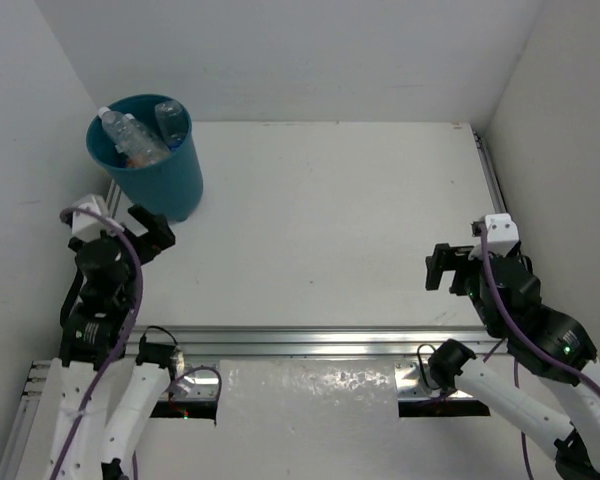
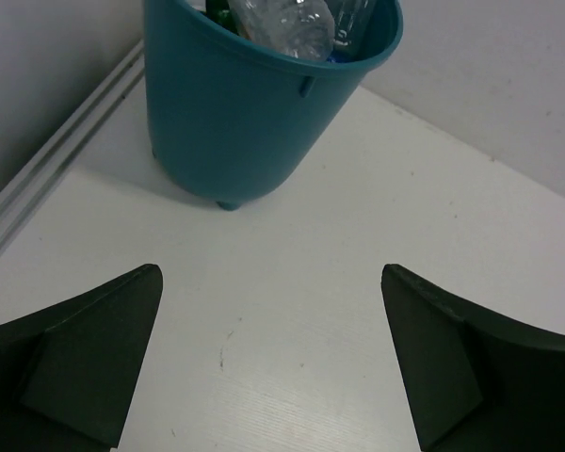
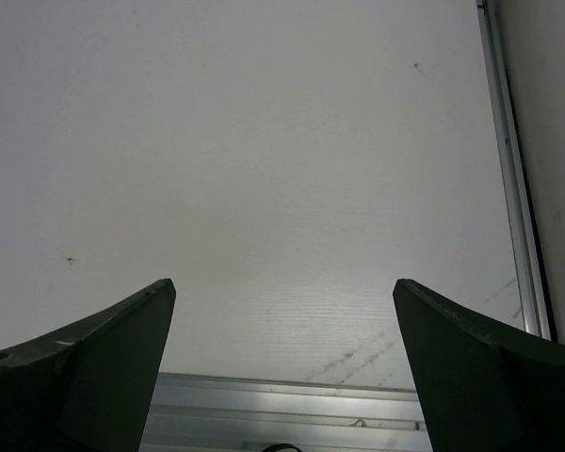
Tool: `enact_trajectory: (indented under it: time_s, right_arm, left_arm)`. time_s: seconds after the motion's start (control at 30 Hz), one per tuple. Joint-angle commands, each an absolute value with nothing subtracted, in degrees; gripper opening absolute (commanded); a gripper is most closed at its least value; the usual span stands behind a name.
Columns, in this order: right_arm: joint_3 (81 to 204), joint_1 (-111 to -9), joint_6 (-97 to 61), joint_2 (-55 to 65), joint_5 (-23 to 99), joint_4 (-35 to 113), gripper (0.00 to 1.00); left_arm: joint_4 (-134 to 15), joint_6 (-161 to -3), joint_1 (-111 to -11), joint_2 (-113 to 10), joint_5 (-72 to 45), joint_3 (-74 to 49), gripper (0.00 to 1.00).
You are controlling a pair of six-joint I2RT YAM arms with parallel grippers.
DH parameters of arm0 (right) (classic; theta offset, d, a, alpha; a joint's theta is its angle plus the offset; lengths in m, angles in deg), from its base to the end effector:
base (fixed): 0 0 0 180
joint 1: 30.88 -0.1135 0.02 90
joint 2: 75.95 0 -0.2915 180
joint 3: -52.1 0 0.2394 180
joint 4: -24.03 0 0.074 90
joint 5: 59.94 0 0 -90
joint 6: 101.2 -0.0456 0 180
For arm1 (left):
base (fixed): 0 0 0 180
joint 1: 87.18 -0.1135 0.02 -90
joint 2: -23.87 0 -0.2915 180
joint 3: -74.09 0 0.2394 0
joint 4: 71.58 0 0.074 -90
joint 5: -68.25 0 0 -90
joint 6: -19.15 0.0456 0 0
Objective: Put the plastic bottles in the bin
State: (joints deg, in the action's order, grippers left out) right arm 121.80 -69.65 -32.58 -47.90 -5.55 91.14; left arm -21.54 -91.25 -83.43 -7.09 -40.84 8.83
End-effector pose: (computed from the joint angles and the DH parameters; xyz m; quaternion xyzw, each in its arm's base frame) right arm 0.0493 0.0055 0.3619 0.0397 0.8205 0.0310 0.5695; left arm 0.0813 0.0096 0.3666 -0.2129 0.7635 0.0048 0.6098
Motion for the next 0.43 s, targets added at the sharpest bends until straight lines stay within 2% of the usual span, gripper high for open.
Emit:
enact_trajectory:
  time_s: [0.0, 0.17, 0.4]
  right_arm:
    - [121.0, -69.5, -31.8, -51.6, -6.5, 90.1, 0.99]
    - [119.7, -69.5, -32.1, -53.0, -6.8, 90.8, 0.99]
    - [118.7, -69.5, -32.8, -52.8, -7.2, 89.8, 0.99]
  left_arm:
    - [-26.0, -90.6, -82.3, -1.7, -42.5, 13.8, 1.00]
    - [-26.5, -91.5, -81.8, 1.5, -44.0, 14.8, 1.00]
    - [-26.9, -91.3, -81.8, -0.4, -42.1, 14.9, 1.00]
